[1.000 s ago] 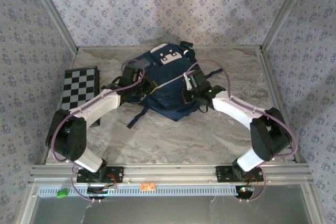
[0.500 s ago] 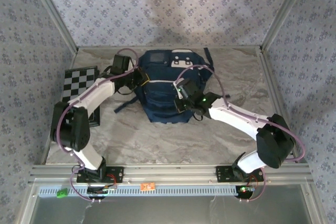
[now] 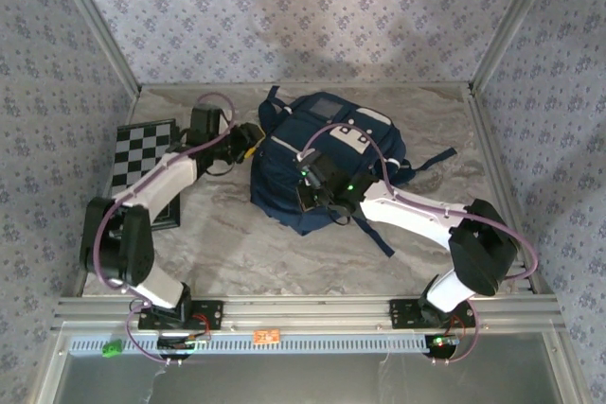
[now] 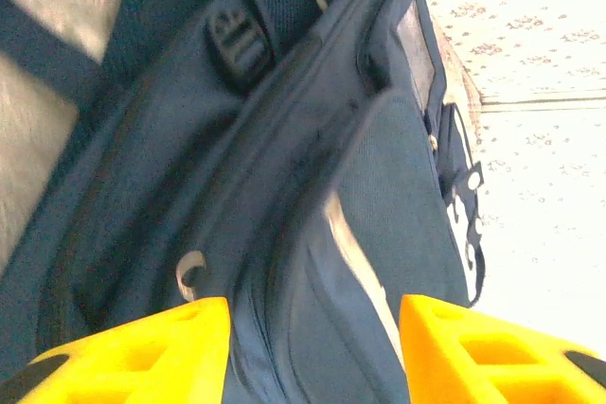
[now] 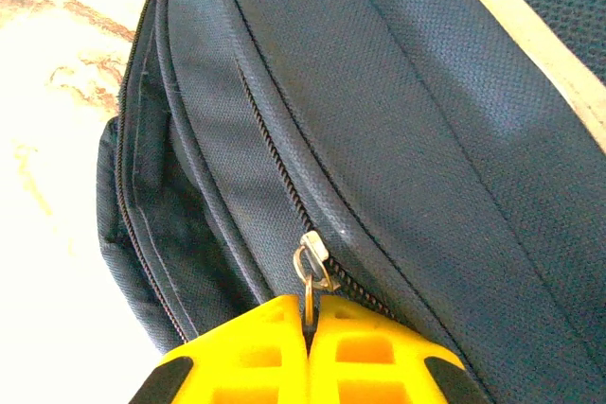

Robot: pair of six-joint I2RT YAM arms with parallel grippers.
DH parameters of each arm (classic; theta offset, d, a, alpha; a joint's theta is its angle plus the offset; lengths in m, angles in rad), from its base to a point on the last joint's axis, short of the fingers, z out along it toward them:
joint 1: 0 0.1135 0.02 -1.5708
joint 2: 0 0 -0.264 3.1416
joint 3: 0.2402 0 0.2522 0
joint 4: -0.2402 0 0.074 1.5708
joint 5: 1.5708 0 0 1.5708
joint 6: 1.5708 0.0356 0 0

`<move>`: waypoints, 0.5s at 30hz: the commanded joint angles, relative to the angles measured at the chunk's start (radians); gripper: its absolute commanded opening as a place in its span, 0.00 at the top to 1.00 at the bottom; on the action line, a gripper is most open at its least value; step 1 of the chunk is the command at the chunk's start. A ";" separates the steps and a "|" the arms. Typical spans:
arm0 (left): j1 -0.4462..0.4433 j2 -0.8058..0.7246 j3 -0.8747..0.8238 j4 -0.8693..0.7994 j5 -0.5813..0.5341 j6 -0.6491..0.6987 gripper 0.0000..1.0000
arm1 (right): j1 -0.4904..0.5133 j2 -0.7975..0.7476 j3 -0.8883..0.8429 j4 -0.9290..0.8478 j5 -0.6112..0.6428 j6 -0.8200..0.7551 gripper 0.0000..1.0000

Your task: Pack books, pencil case, and school supplies into a backpack

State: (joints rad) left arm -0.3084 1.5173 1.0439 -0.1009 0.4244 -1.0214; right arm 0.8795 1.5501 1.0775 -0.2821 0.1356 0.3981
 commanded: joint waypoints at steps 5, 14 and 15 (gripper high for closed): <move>-0.195 -0.060 -0.131 0.154 -0.117 -0.322 0.49 | -0.005 -0.006 -0.008 -0.009 0.026 0.045 1.00; -0.284 -0.004 -0.109 0.155 -0.243 -0.453 0.57 | 0.001 0.003 -0.008 0.001 0.049 0.039 1.00; -0.287 0.007 -0.098 0.153 -0.246 -0.451 0.60 | 0.000 0.004 -0.010 0.000 0.053 0.040 1.00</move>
State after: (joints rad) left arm -0.5800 1.5002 0.9066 0.0311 0.2405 -1.4246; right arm 0.8799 1.5505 1.0760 -0.2798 0.1398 0.4267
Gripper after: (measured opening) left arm 0.414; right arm 0.051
